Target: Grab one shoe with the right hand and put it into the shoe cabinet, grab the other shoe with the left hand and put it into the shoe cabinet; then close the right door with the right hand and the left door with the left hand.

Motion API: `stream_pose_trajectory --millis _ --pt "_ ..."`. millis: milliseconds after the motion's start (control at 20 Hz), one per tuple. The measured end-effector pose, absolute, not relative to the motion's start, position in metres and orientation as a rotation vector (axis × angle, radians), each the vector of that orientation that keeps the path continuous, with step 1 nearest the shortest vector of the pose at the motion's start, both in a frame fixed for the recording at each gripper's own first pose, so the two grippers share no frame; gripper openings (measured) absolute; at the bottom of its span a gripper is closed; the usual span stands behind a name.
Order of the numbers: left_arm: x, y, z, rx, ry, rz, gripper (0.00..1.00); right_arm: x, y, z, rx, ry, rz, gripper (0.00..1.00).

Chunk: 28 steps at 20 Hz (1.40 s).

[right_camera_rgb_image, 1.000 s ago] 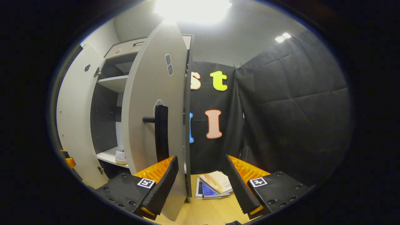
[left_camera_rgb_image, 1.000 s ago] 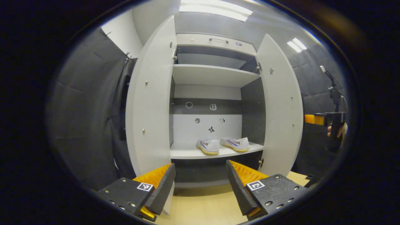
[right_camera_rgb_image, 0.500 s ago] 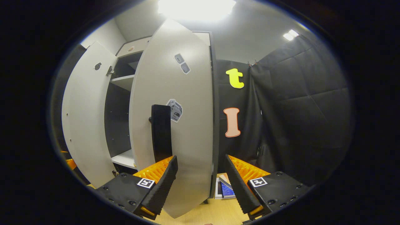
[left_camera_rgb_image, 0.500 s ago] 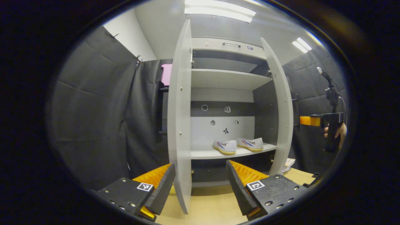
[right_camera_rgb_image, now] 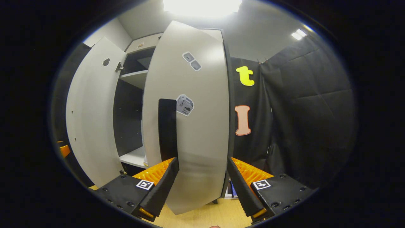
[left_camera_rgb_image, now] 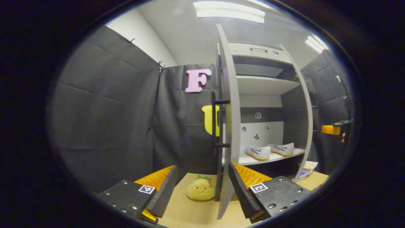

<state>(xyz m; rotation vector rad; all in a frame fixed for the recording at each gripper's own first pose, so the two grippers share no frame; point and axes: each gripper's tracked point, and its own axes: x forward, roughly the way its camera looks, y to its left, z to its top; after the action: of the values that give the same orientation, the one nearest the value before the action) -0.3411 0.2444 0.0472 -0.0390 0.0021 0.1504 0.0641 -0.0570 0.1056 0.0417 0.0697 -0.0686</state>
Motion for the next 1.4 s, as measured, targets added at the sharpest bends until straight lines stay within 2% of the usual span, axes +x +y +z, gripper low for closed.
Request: stream_pose_trajectory --millis 350,600,800,1100,1400 --pt "-0.316 0.301 0.072 -0.030 0.000 0.246 0.92 0.033 -0.082 0.094 0.049 0.089 -0.132 0.98" --pt "-0.282 0.284 0.077 -0.023 0.020 0.198 0.93 0.015 -0.100 0.077 0.060 0.129 -0.174 0.98" --pt "-0.280 0.280 0.079 0.009 0.020 0.224 0.91 0.008 -0.111 0.069 0.073 0.140 -0.196 0.98" --pt "-0.277 0.232 0.080 -0.070 0.024 0.131 0.92 0.017 -0.111 0.063 0.073 0.146 -0.167 0.97" --pt "-0.247 0.137 0.080 -0.121 0.007 -0.035 0.92 0.025 -0.121 0.059 0.031 0.150 -0.154 0.98"
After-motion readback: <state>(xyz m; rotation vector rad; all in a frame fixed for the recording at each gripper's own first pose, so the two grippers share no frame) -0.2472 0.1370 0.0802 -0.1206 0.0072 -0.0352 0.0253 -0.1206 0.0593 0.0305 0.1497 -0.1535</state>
